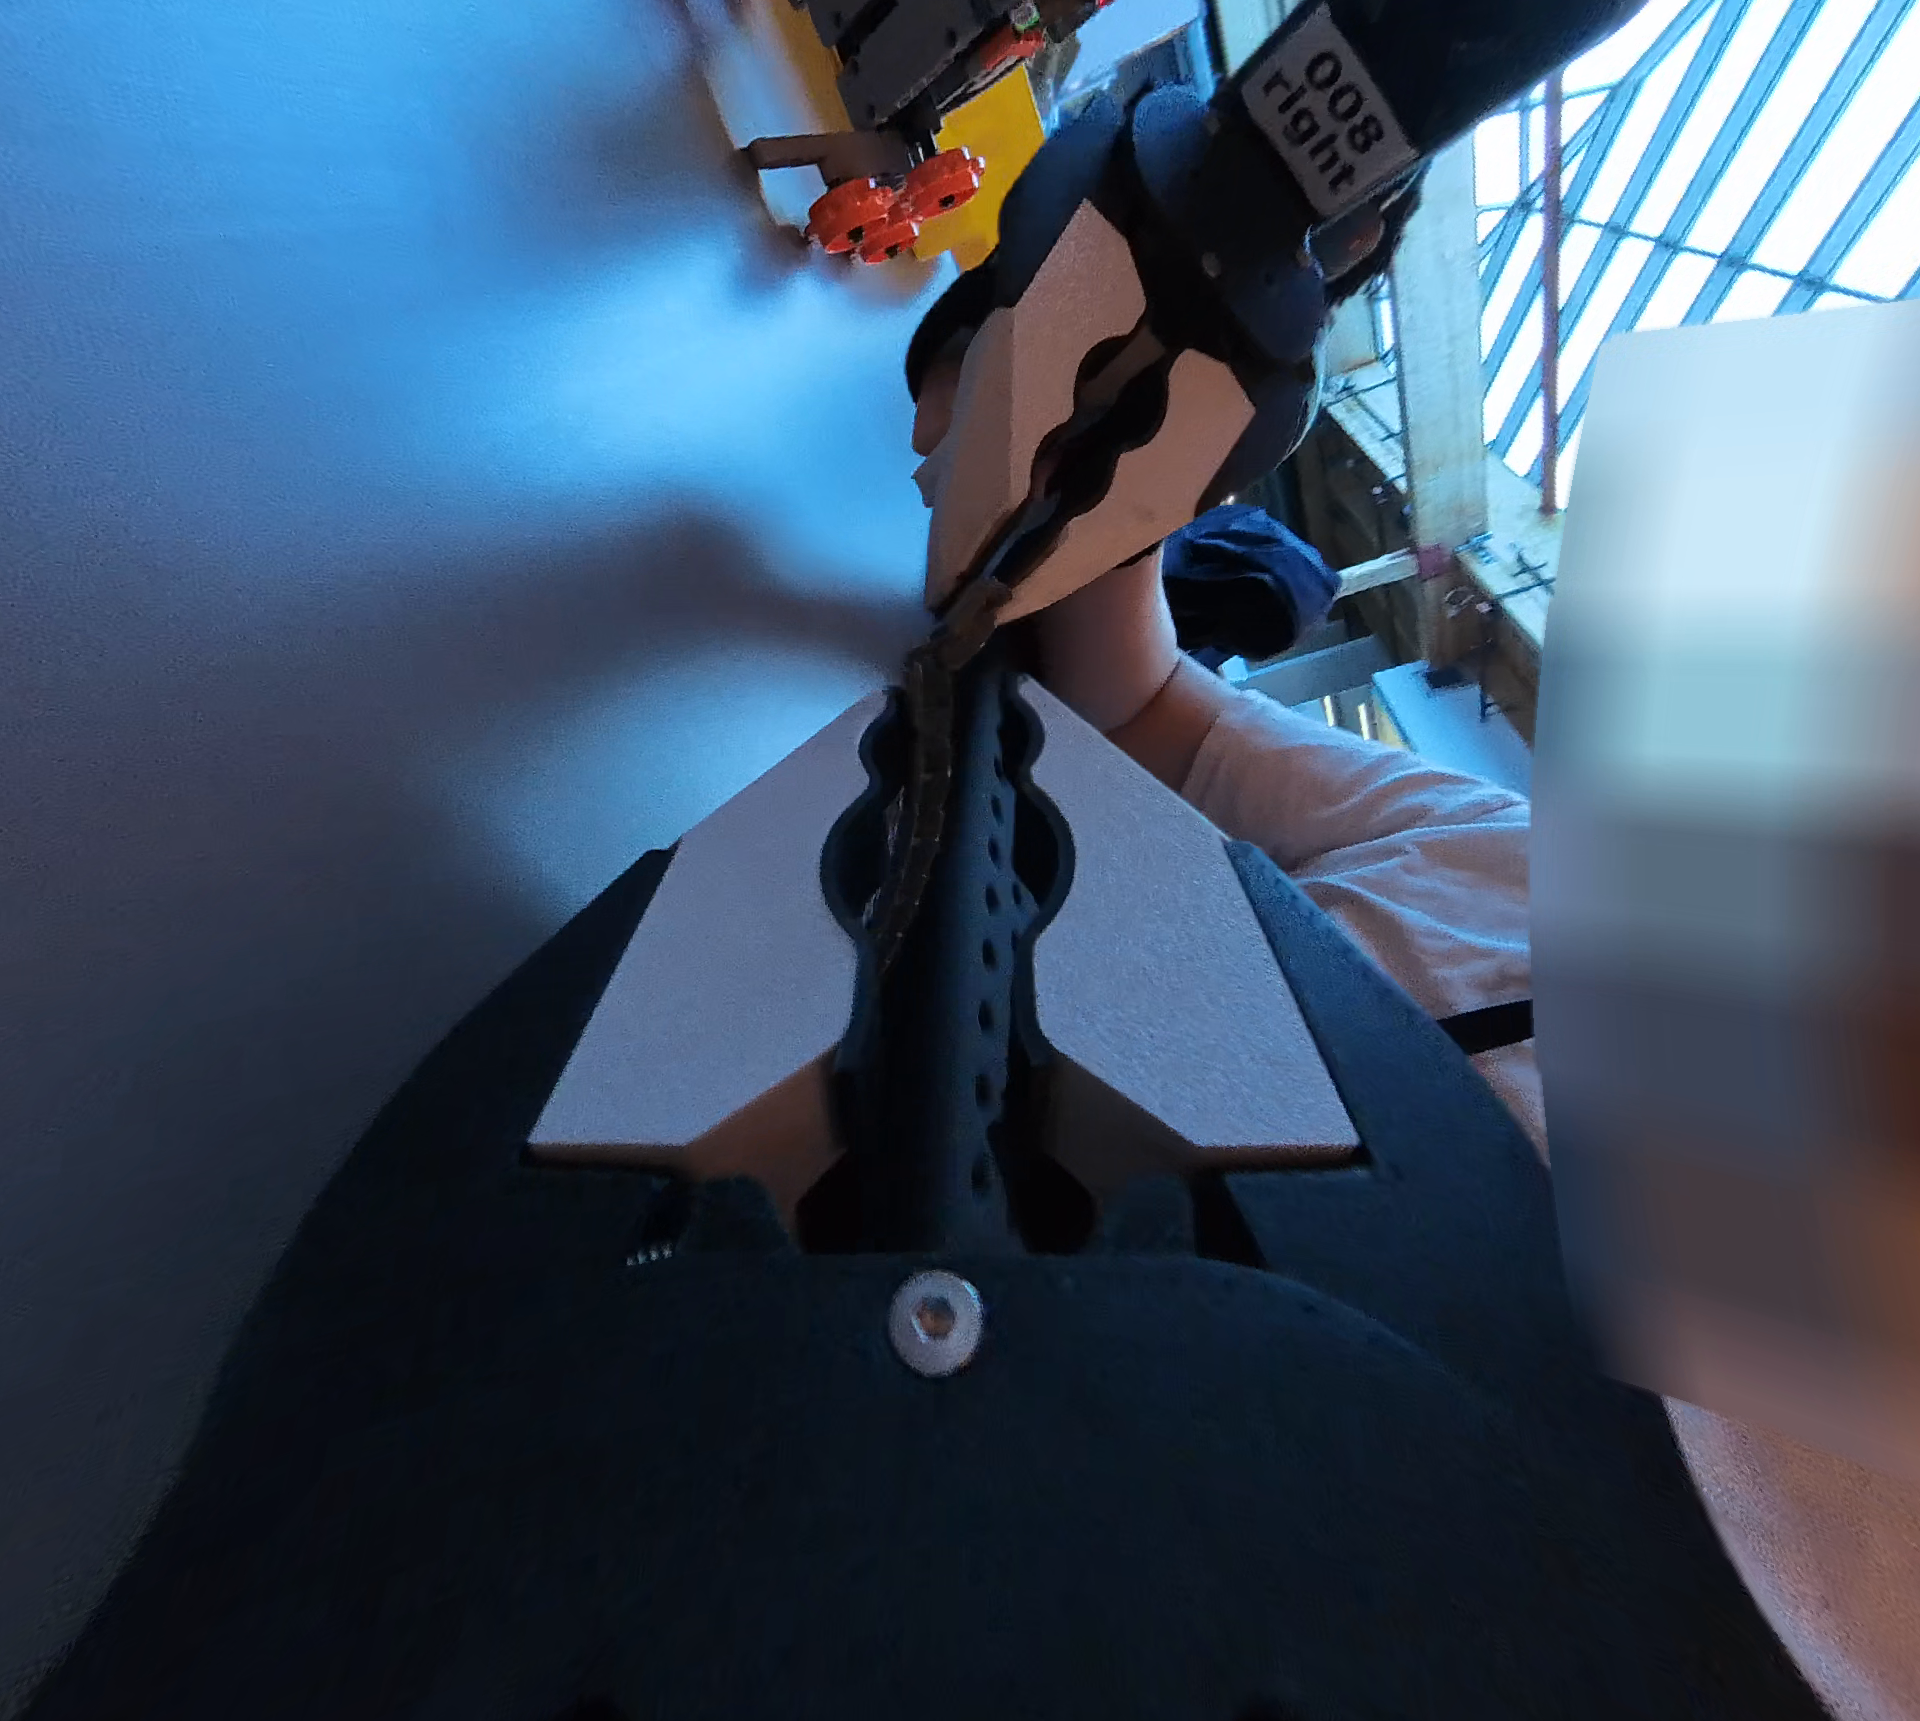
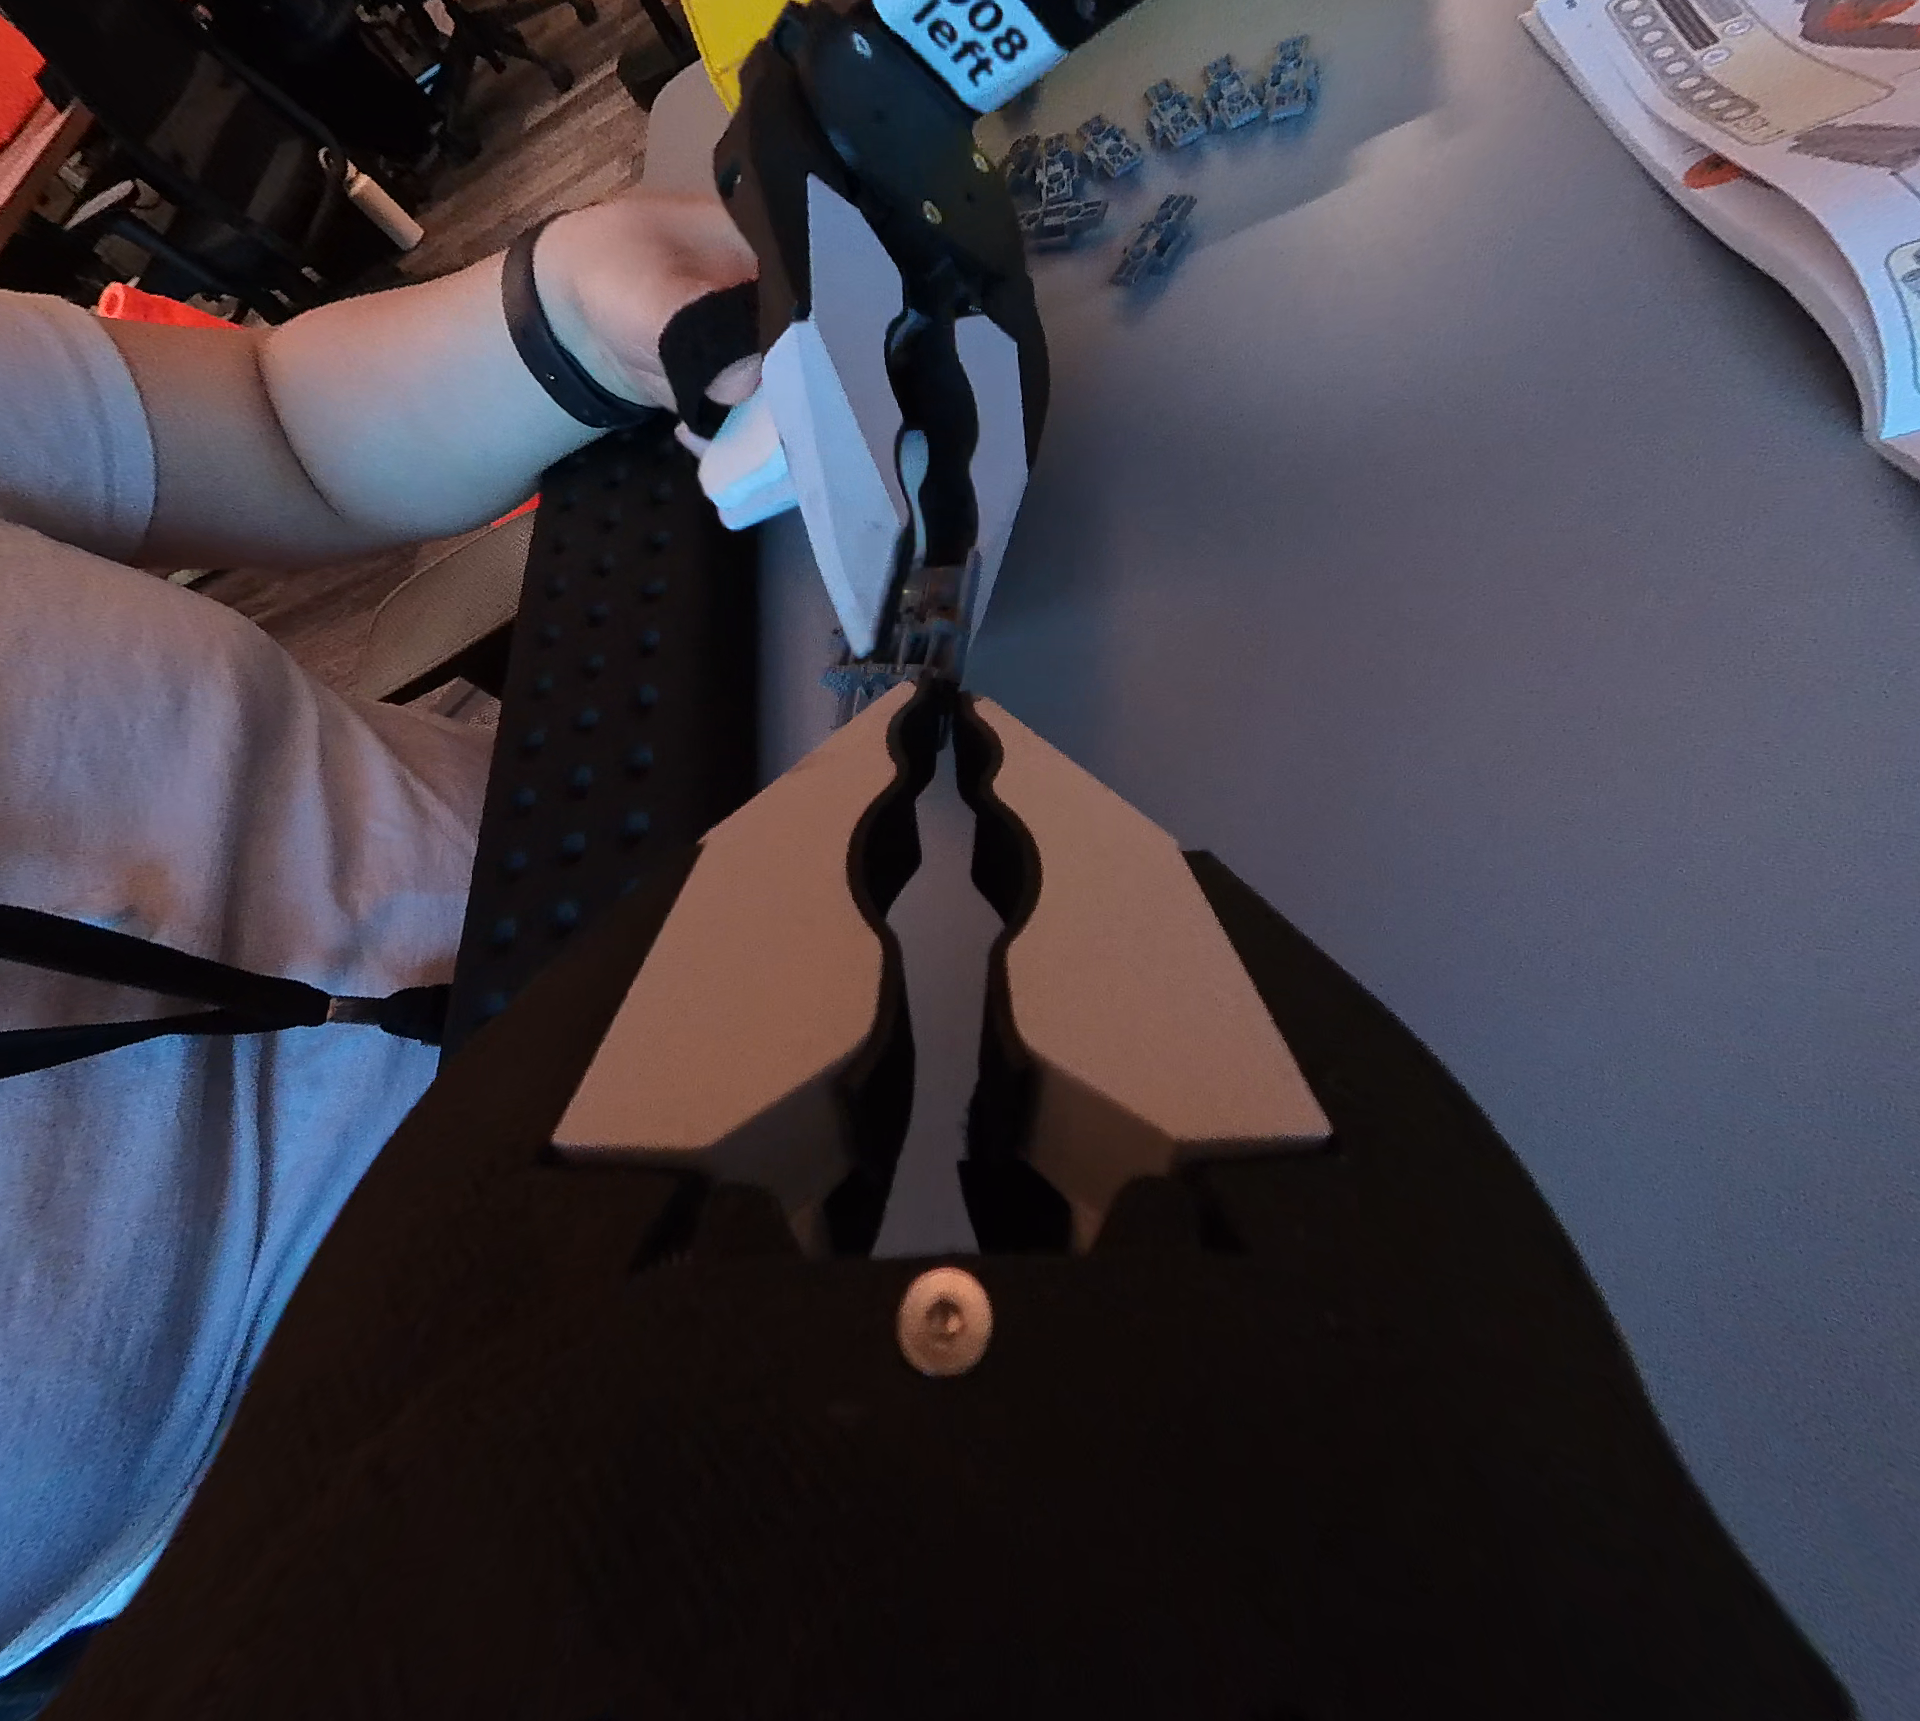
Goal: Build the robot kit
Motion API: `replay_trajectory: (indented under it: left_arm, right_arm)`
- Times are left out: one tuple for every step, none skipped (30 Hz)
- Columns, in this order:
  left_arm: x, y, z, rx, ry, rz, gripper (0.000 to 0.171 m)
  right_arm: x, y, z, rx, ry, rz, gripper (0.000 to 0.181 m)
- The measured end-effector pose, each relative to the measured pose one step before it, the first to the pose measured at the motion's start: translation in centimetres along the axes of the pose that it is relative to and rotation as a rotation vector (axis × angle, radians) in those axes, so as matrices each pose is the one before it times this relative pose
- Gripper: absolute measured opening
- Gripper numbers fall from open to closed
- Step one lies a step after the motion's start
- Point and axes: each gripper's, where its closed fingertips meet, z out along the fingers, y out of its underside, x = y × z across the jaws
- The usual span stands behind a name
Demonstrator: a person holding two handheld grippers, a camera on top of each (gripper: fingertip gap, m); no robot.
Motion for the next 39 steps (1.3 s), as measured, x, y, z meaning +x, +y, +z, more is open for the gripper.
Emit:
replay_trajectory:
  left_arm:
    - [-0.120,-0.096,-0.015,0.00809,-0.0009,-0.0113,0.016]
    - [-0.177,-0.047,-0.011,0.00473,-0.0075,-0.0049,0.015]
    - [0.011,-0.095,0.048,0.00550,0.0024,-0.0023,0.014]
    - [-0.084,0.038,0.050,-0.00294,-0.0062,-0.0026,0.014]
    - [-0.344,0.032,0.007,-0.00010,-0.0238,0.0084,0.013]
    - [-0.225,0.078,0.040,-0.00299,-0.0207,0.0147,0.011]
    - [-0.032,0.121,0.037,-0.00771,-0.0110,0.0155,0.011]
    - [-0.006,0.057,0.003,-0.00402,-0.0071,0.0145,0.010]
    - [0.165,0.050,0.022,-0.00245,0.0065,0.0092,0.009]
    - [0.087,0.099,0.021,-0.00672,0.0045,0.0019,0.009]
    - [0.159,0.022,-0.024,-0.00068,0.0113,0.0003,0.009]
    - [0.252,-0.045,-0.037,0.00404,0.0144,0.0016,0.009]
    - [0.196,-0.005,-0.042,-0.00011,0.0079,0.0073,0.009]
    - [-0.033,0.036,-0.023,-0.00203,-0.0080,0.0117,0.009]
    - [-0.081,0.027,-0.006,-0.00129,-0.0097,0.0107,0.008]
    - [0.095,-0.014,-0.009,0.00127,0.0013,0.0068,0.008]
    - [0.203,0.019,0.016,-0.00081,0.0073,0.0064,0.008]
    - [0.111,0.080,0.038,-0.00501,0.0015,0.0109,0.009]
    - [0.077,0.133,0.076,-0.00835,-0.0016,0.0132,0.008]
    - [0.154,0.131,0.081,-0.00784,0.0027,0.0116,0.008]
    - [-0.092,0.028,0.025,-0.00142,-0.0116,0.0082,0.008]
    - [-0.134,0.054,0.028,-0.00198,-0.0106,0.0064,0.008]
    - [0.038,0.143,0.066,-0.00847,0.0015,0.0032,0.009]
    - [0.139,0.163,0.081,-0.01015,0.0060,0.0052,0.009]
    - [0.171,0.114,0.091,-0.00723,0.0080,0.0035,0.009]
    - [0.170,0.045,0.054,-0.00266,0.0101,-0.0014,0.009]
    - [0.166,0.020,0.052,-0.00135,0.0121,-0.0029,0.009]
    - [0.212,0.000,0.055,-0.00056,0.0147,-0.0050,0.009]
    - [-0.032,-0.053,0.010,0.00314,-0.0014,-0.0010,0.009]
    - [-0.239,-0.003,-0.030,0.00025,-0.0143,0.0015,0.009]
    - [-0.220,0.159,-0.011,-0.00971,-0.0118,-0.0003,0.009]
    - [-0.161,0.264,0.045,-0.01387,-0.0078,0.0007,0.009]
    - [-0.019,0.238,0.059,-0.01276,-0.0015,0.0026,0.009]
    - [-0.036,0.108,0.052,-0.00608,-0.0069,0.0049,0.009]
    - [-0.056,-0.034,0.008,0.00126,-0.0079,0.0062,0.009]
    - [0.021,-0.045,0.021,0.00137,0.0002,0.0022,0.009]
    - [-0.019,0.030,0.057,-0.00343,0.0000,-0.0029,0.009]
    - [-0.034,0.071,0.098,-0.00581,0.0008,-0.0066,0.009]
    - [0.036,-0.061,0.015,0.00304,0.0080,-0.0114,0.009]
  right_arm:
    - [0.109,0.007,0.032,0.0000,0.0077,-0.0043,0.000]
    - [0.024,0.066,0.083,-0.0038,0.0038,-0.0052,0.000]
    - [-0.221,0.070,0.192,-0.0041,-0.0119,-0.0042,0.000]
    - [-0.060,0.097,0.239,-0.0051,-0.0017,0.0027,0.000]
    - [0.239,0.184,0.160,-0.0105,0.0153,-0.0071,0.000]
    - [0.184,0.181,0.129,-0.0096,0.0107,-0.0084,0.000]
    - [0.008,0.177,0.110,-0.0103,-0.0031,0.0004,0.001]
    - [-0.014,0.084,0.084,-0.0023,-0.0063,0.0041,0.001]
    - [-0.095,0.031,0.071,0.0040,-0.0149,0.0033,0.002]
    - [-0.124,0.030,0.016,0.0048,-0.0219,0.0095,0.002]
    - [-0.140,-0.072,-0.033,0.0128,-0.0266,0.0130,0.003]
    - [-0.118,-0.201,-0.098,0.0208,-0.0269,0.0197,0.004]
    - [-0.086,-0.241,-0.093,0.0213,-0.0282,0.0271,0.009]
    - [-0.067,-0.303,-0.070,0.0250,-0.0299,0.0311,0.021]
    - [-0.153,-0.119,-0.047,0.0125,-0.0357,0.0368,0.023]
    - [-0.114,0.012,-0.021,0.0034,-0.0309,0.0354,0.020]
    - [-0.246,-0.056,0.034,0.0090,-0.0337,0.0261,0.015]
    - [-0.211,-0.027,0.108,0.0076,-0.0293,0.0287,0.015]
    - [-0.282,-0.023,0.115,0.0046,-0.0338,0.0273,0.014]
    - [-0.153,-0.044,0.069,0.0063,-0.0245,0.0252,0.012]
    - [-0.032,0.054,0.029,-0.0005,-0.0170,0.0272,0.011]
    - [0.145,0.085,0.005,-0.0025,-0.0043,0.0244,0.010]
    - [-0.020,0.145,0.031,-0.0051,-0.0128,0.0133,0.010]
    - [-0.168,0.183,0.041,-0.0069,-0.0229,0.0168,0.010]
    - [-0.197,0.153,0.025,-0.0039,-0.0298,0.0268,0.010]
    - [-0.188,0.067,-0.023,0.0030,-0.0337,0.0299,0.009]
    - [-0.144,0.041,-0.060,0.0055,-0.0335,0.0303,0.008]
    - [-0.093,0.005,-0.063,0.0055,-0.0315,0.0268,0.004]
    - [-0.017,-0.035,-0.044,0.0068,-0.0239,0.0231,0.004]
    - [0.201,-0.052,-0.022,0.0065,-0.0047,0.0159,0.004]
    - [0.264,0.107,0.062,-0.0062,0.0081,0.0016,0.005]
    - [0.211,0.264,0.125,-0.0179,0.0146,-0.0094,0.005]
    - [0.062,0.263,0.122,-0.0192,0.0118,-0.0112,0.005]
    - [0.028,0.179,0.044,-0.0128,0.0090,-0.0042,0.005]
    - [0.079,-0.001,-0.024,0.0007,0.0080,0.0031,0.005]
    - [-0.016,-0.035,-0.042,0.0042,-0.0010,0.0084,0.005]
    - [0.017,0.049,-0.024,-0.0021,0.0006,0.0106,0.004]
    - [0.081,0.110,-0.017,-0.0112,0.0118,-0.0024,0.004]
    - [0.014,0.002,-0.031,-0.0066,0.0173,-0.0207,0.003]
